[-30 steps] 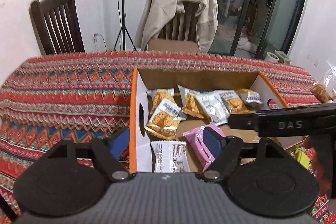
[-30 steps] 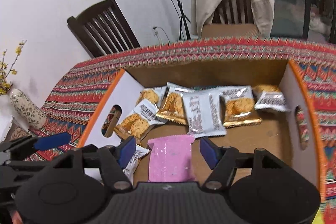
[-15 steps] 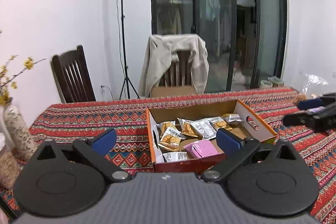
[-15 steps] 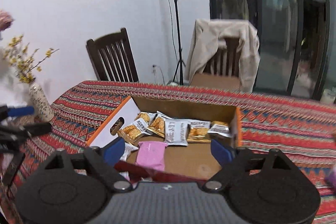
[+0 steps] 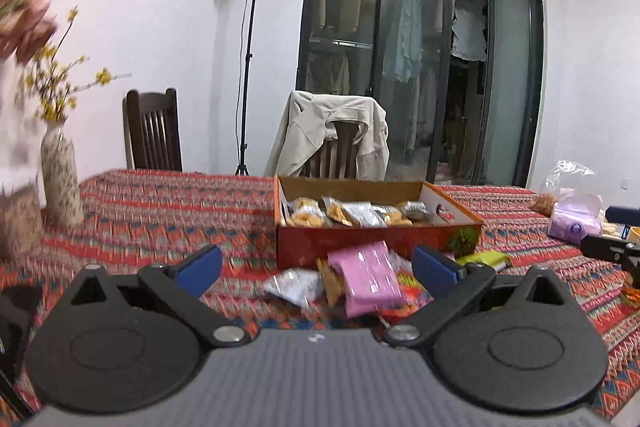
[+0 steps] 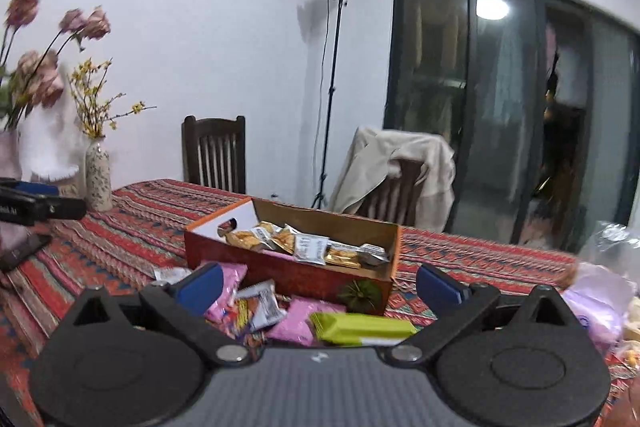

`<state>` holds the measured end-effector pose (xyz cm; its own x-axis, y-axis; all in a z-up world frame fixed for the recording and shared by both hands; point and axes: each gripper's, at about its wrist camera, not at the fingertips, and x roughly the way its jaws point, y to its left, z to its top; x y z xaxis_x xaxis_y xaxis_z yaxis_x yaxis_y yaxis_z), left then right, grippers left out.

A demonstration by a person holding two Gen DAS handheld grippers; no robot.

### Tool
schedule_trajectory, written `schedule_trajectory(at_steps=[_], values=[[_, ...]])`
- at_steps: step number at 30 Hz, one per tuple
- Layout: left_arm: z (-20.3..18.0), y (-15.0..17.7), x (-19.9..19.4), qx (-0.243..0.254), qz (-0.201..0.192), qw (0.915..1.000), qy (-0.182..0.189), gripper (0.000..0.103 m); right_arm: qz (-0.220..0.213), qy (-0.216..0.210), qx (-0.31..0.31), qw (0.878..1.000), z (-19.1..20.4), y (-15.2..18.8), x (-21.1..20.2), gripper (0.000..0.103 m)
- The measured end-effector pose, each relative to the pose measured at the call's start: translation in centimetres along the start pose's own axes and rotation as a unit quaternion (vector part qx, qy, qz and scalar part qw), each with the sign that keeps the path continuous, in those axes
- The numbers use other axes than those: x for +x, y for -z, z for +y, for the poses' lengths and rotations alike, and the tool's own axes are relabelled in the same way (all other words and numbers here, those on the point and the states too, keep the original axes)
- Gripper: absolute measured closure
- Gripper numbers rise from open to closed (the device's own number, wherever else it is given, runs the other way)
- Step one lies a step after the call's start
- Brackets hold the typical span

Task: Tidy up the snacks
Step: 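Withdraw both tools from the box back to the snack pile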

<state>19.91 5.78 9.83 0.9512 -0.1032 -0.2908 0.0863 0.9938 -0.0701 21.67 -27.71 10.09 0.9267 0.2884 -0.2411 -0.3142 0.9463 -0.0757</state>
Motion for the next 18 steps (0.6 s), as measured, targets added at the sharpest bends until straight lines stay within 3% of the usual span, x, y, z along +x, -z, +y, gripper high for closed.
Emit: schedule_trajectory(at_steps=[3,9,18], values=[[0.0,2.4,-0.3,-0.012,0.019,0.9998,0.001,0.0,-0.01,0.014,0.033,0.999,0.6,3.5,-0.7,0.0],[0.3,5.8,-0.4,-0.02,0.03,0.9992,-0.019,0.0,0.024,0.033,0.027,0.999,2.3,8.8,-0.8,0.0],[0.8,7.2,0.5,-0.018,0.048,0.9982,-0.033,0.0,0.057,0.022,0.029,0.998,3.9,10.8,-0.2,0.002]])
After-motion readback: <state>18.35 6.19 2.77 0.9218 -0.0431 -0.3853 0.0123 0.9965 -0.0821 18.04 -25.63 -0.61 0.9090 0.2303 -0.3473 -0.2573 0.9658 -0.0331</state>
